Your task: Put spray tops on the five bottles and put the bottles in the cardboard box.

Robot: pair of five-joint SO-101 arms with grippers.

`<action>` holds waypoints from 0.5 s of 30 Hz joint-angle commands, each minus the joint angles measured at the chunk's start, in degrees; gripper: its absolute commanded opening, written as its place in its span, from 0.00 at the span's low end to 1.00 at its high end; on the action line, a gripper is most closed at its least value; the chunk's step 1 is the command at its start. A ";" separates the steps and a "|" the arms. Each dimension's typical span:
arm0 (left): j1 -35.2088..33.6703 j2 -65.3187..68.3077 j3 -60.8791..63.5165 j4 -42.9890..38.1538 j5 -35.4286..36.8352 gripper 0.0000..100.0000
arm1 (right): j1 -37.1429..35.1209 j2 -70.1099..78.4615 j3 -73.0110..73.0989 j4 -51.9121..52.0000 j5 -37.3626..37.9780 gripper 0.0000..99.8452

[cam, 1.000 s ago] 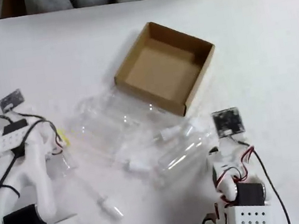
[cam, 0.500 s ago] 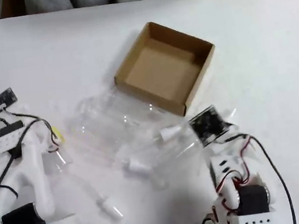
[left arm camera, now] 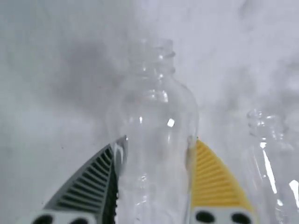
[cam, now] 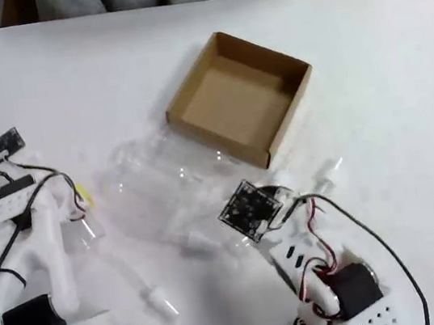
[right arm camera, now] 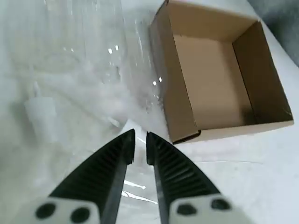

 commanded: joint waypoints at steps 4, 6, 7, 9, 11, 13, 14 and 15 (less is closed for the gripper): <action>-0.75 -0.48 -0.79 -3.52 0.79 0.03 | -13.32 20.70 -12.13 -1.71 -7.74 0.02; -1.80 -0.40 -0.79 -3.87 1.05 0.03 | -19.56 25.19 -13.89 -1.54 -10.73 0.05; -2.33 -0.40 -0.79 -4.40 1.05 0.03 | -22.64 27.21 -14.59 -1.54 -12.31 0.07; -2.68 -0.31 -0.79 -6.07 1.14 0.03 | -28.88 30.55 -15.12 -1.54 -15.21 0.12; -3.65 0.40 -0.97 -6.59 1.14 0.03 | -35.56 33.63 -15.12 -1.80 -18.11 0.16; -3.91 2.15 -1.67 -6.59 1.23 0.03 | -41.80 36.00 -14.86 -1.89 -21.71 0.18; -4.09 3.12 -2.55 -6.33 1.23 0.03 | -44.26 37.05 -14.86 -1.98 -23.21 0.18; -4.09 4.00 -3.25 -6.15 1.23 0.03 | -46.20 37.93 -14.86 -2.24 -24.35 0.19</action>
